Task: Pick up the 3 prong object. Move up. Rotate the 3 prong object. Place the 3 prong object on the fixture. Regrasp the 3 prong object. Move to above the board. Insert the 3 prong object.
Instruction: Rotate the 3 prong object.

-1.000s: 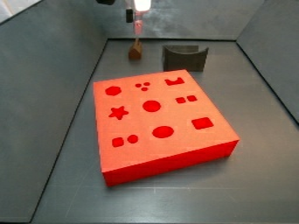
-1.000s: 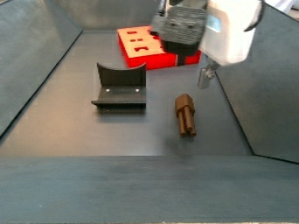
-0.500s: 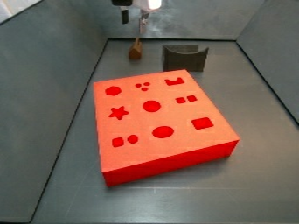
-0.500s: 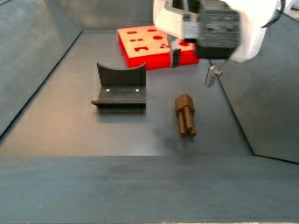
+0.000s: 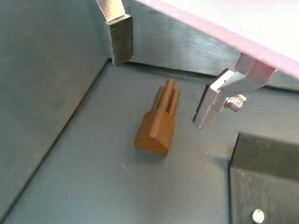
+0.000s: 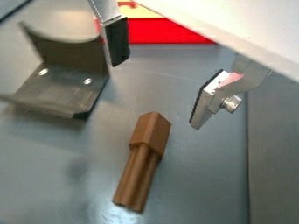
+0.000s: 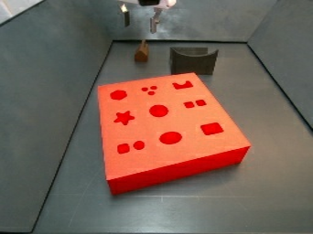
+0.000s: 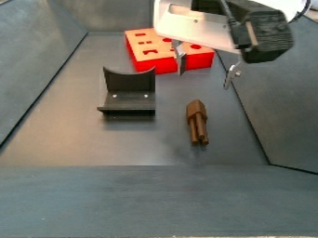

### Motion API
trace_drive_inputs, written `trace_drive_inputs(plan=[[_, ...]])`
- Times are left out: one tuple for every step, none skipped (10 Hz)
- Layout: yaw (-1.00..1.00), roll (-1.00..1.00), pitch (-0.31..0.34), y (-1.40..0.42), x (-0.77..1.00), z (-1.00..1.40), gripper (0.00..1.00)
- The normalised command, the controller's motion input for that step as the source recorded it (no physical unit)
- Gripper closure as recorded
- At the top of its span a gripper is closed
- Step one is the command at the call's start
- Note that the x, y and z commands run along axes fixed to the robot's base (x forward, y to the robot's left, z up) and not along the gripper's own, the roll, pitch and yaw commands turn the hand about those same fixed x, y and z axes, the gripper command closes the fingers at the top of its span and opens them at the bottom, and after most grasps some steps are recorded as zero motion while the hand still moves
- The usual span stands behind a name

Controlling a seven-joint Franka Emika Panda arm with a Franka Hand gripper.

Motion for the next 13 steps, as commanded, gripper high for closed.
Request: trace_drive_inputs(plan=[[1.00, 0.01, -0.035, 0.00, 0.04, -0.03, 0.00], [1.00, 0.01, -0.043, 0.00, 0.04, -0.03, 0.00], [1.00, 0.01, -0.047, 0.00, 0.03, -0.03, 0.00], [1.00, 0.01, -0.061, 0.00, 0.03, -0.03, 0.00], [0.93, 0.01, -0.071, 0.00, 0.03, -0.03, 0.00], [0.60, 0.01, -0.070, 0.00, 0.03, -0.03, 0.00], [0.46, 0.01, -0.069, 0.00, 0.03, -0.03, 0.00], [0.26, 0.01, -0.067, 0.00, 0.03, -0.03, 0.00], [0.00, 0.00, 0.000, 0.00, 0.00, -1.00, 0.00], [-0.05, 0.00, -0.011, 0.00, 0.01, -1.00, 0.00], [-0.05, 0.00, -0.020, 0.00, 0.01, -1.00, 0.00], [-0.04, 0.00, -0.028, 0.00, 0.02, -1.00, 0.00], [-0.03, 0.00, -0.031, 0.00, 0.03, -1.00, 0.00]])
